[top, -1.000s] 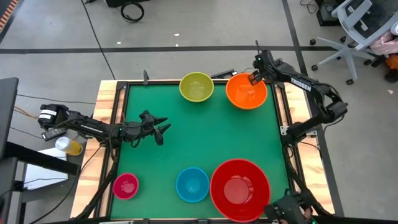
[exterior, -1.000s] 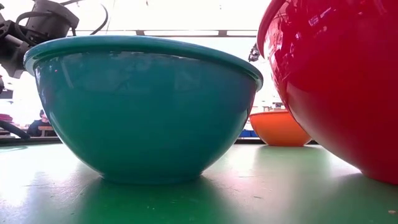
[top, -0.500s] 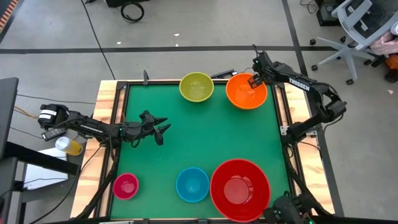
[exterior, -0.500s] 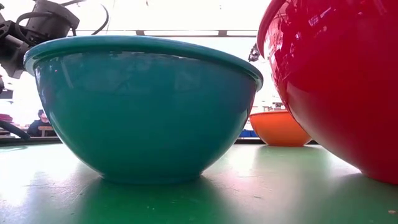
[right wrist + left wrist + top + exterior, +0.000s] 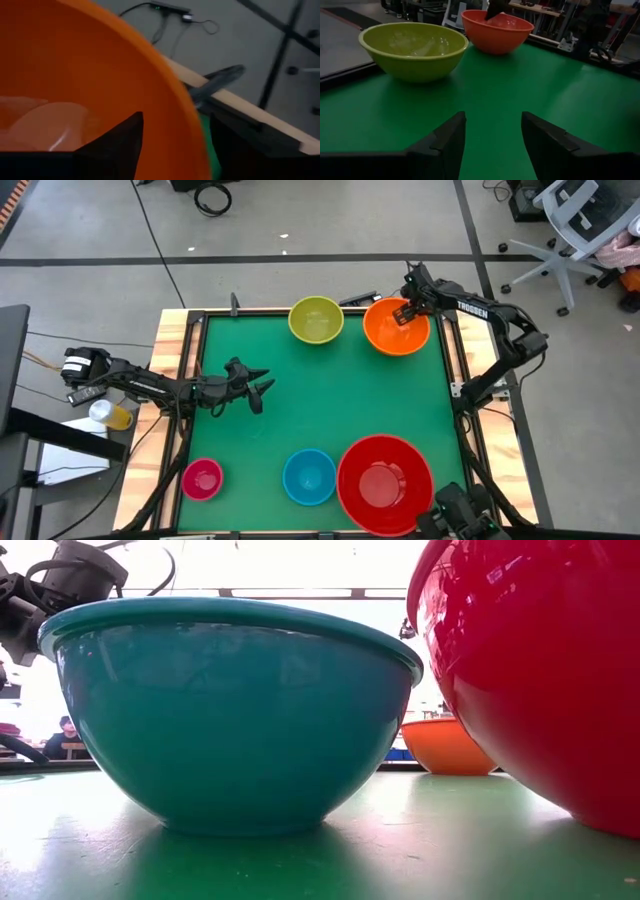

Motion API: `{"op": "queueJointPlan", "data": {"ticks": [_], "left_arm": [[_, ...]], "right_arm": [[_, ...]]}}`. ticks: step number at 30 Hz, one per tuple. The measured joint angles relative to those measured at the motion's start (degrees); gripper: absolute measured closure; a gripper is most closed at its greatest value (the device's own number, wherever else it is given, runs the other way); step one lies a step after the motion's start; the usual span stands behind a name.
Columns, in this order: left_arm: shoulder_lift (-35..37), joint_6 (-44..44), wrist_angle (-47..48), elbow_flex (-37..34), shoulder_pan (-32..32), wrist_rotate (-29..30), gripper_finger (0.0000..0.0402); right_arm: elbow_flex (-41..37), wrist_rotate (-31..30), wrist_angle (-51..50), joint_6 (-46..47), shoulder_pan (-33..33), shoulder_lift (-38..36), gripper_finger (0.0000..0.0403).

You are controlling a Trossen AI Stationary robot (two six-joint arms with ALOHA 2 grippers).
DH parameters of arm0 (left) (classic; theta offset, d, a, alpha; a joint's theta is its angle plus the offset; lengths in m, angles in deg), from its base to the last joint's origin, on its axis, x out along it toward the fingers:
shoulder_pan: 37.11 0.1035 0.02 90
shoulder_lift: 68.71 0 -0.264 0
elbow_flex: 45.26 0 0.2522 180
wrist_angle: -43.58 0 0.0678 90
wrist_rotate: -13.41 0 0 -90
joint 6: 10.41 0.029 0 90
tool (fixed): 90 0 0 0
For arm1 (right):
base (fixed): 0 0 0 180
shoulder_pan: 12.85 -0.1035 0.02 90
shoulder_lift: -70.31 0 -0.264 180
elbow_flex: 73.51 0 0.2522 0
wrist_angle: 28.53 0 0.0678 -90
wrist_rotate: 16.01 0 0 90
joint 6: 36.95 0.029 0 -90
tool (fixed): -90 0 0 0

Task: Nest bowls inside each other
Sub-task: Stack the orange bowl on top of the red bowl

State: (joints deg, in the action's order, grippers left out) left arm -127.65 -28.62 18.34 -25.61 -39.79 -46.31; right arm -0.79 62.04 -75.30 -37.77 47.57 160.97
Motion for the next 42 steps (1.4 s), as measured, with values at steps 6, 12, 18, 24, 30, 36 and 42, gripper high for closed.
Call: {"op": "queueJointPlan", "data": {"ticks": [6, 12, 18, 24, 30, 36, 42], "left_arm": [[0.00, 2.42, 0.00, 0.00, 0.00, 0.02, 0.0208], [0.00, 2.51, 0.00, 0.00, 0.00, 0.02, 0.0208], [0.00, 2.53, -0.01, 0.00, 0.00, 0.04, 0.0208], [0.00, 2.53, 0.00, 0.00, 0.27, 0.09, 0.0208], [0.00, 3.77, -0.44, -0.02, 0.26, 0.07, 0.0208], [0.04, 9.85, -6.29, 0.17, 0.89, -0.15, 0.0208], [0.04, 10.60, -1.80, 4.21, 5.58, -9.32, 0.0208]], "right_arm": [[-0.02, 0.15, -0.41, -0.24, 0.00, 0.25, 0.0222], [0.00, 0.29, -0.71, -1.10, 0.02, 0.17, 0.0319], [0.26, 5.31, 0.51, -0.87, 0.07, -0.43, 0.0372], [0.12, 7.71, 0.36, -0.97, -0.44, -1.27, 0.0371], [0.07, 7.62, 0.32, -0.50, -0.42, -1.30, 0.0371], [0.04, 7.55, 0.29, -0.23, -0.42, -1.30, 0.0371], [-0.02, 7.61, 1.23, -0.44, -0.42, -1.56, 0.0371]]}}
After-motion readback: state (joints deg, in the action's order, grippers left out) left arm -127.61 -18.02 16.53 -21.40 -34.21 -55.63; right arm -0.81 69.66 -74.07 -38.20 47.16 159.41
